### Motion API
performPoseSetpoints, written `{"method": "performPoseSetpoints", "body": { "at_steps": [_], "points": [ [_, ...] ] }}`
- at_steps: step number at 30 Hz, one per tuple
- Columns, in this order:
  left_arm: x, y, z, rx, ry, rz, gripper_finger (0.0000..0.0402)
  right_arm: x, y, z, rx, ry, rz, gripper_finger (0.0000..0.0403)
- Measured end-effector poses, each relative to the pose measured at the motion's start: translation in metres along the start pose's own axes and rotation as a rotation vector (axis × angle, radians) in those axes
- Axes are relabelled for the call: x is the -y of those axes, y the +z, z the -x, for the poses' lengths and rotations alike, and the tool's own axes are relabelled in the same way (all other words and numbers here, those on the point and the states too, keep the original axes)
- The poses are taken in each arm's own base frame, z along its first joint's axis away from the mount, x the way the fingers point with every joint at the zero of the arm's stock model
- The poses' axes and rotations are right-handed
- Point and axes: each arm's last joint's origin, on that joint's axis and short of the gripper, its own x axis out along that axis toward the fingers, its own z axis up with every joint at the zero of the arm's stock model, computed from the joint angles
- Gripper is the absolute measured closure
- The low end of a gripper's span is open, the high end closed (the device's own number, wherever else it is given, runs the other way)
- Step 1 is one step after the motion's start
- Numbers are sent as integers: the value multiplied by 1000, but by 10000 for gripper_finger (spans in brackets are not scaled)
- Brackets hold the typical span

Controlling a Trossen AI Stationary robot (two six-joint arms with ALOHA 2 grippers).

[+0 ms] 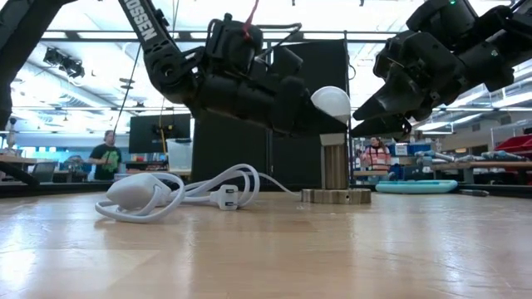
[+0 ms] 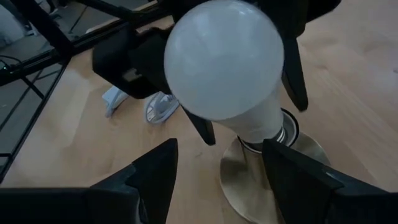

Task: Screw lightbulb
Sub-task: Insert the lightbulb into the socket

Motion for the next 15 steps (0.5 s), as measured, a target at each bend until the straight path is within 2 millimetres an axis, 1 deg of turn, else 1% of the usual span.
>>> {"method": "performPoseSetpoints", "body": {
  "at_steps": [15],
  "points": [
    [1, 0, 0, -4, 7, 0, 131, 0, 1, 0, 4, 2, -1, 165]
  ]
}}
